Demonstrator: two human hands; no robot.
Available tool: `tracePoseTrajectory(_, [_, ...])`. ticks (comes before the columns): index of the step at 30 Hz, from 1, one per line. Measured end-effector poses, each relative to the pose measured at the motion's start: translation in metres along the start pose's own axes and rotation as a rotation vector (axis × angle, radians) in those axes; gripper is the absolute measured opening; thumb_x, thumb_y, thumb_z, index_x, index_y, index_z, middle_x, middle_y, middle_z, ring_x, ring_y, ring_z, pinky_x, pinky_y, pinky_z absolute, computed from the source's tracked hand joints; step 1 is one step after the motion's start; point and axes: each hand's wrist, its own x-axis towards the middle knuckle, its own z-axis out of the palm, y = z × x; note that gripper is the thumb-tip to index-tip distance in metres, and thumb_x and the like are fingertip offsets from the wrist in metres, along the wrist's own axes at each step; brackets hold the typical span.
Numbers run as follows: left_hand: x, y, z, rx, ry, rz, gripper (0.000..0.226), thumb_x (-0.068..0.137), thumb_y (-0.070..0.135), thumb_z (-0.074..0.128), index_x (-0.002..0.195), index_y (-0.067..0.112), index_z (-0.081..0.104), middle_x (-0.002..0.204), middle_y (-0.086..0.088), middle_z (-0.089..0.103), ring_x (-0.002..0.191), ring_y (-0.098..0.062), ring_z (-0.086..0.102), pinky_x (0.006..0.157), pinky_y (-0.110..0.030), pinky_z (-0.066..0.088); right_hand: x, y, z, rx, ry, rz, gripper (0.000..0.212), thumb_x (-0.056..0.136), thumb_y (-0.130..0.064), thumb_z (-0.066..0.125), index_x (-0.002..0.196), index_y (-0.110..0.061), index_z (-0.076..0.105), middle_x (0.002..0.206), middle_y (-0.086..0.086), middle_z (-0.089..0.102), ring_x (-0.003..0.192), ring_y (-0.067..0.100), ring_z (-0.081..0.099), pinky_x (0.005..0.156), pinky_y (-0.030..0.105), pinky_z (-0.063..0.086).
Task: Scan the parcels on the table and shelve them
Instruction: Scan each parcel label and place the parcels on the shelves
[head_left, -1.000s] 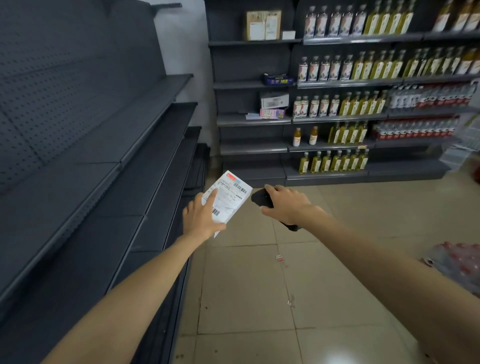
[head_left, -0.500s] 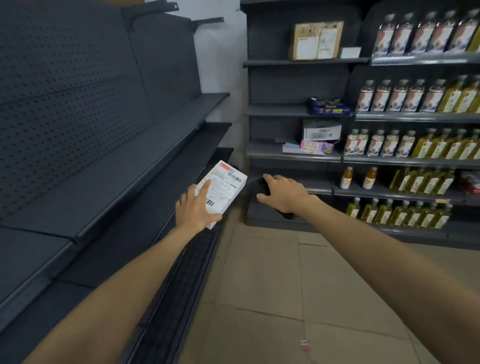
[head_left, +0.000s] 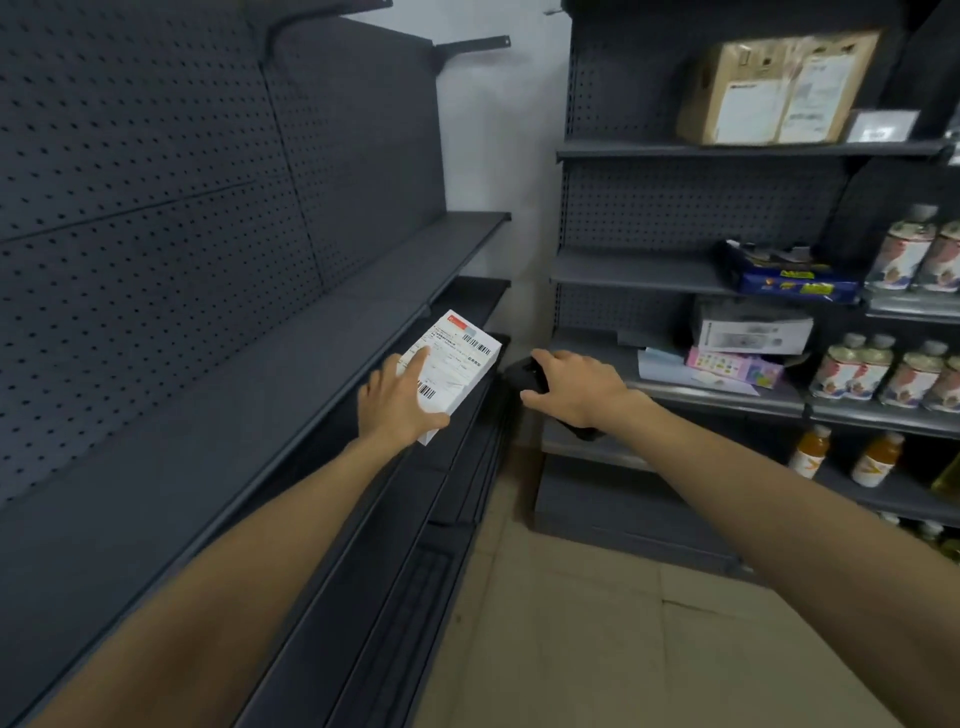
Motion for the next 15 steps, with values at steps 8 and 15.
tracePoseTrajectory(8, [0.206, -0.012, 0.019, -0.05, 0.022, -0.04, 0.104, 0.072, 0.051, 0.077, 0.155, 0.033, 0.017, 0.15, -0.007, 0.03, 0.133, -0.031, 0.034, 0.108, -0.045, 0.028, 0.194, 0.035, -0.01, 0.017, 0.022, -0.004, 0.064, 0.092, -0.059, 0.049, 0.142, -0.019, 0.041, 0.132, 0.011, 0.055, 0.115, 0.037, 0.055, 0.086, 0.044, 0.046])
tracePoseTrajectory(15, [0.329, -0.021, 0.072, 0.001, 0.034, -0.126, 0.099, 0.078, 0.054, 0.072, 0.156, 0.034, 0.014, 0.152, -0.011, 0.022, 0.137, -0.03, 0.026, 0.109, -0.045, 0.025, 0.34, 0.073, 0.011, 0.047, -0.006, -0.024, 0.06, 0.092, -0.059, 0.05, 0.138, -0.019, 0.043, 0.129, 0.012, 0.058, 0.114, 0.036, 0.057, 0.085, 0.044, 0.046])
